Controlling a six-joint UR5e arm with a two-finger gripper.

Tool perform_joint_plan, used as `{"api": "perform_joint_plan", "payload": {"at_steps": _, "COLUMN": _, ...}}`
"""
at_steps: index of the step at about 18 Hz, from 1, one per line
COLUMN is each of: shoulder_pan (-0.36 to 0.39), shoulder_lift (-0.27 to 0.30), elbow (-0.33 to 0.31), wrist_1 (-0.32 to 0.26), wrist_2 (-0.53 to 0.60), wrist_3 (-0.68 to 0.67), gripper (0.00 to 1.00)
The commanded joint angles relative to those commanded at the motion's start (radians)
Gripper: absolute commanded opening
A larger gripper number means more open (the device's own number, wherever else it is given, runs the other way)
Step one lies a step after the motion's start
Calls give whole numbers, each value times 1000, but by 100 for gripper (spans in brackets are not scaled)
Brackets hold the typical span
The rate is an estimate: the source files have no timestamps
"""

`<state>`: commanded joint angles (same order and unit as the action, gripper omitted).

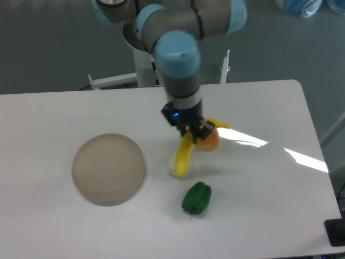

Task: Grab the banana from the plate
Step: 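Lift the banana up off the plate and carry it toward the orange fruit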

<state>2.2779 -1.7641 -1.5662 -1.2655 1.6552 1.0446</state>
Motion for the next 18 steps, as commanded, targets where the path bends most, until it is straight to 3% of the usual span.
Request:
{"api": "perform_joint_plan", "payload": {"at_steps": 9, "shoulder_pan": 48, "shoulder_lift": -38, "elbow": 23, "wrist_1": 23, "wrist_2": -15, "wrist_3": 51, "gripper": 33}}
{"api": "perform_joint_plan", "payload": {"at_steps": 18, "shoulder_pan": 48, "shoulder_lift": -37, "elbow": 23, "wrist_1": 29, "wrist_2": -15, "wrist_3": 49, "gripper": 33}}
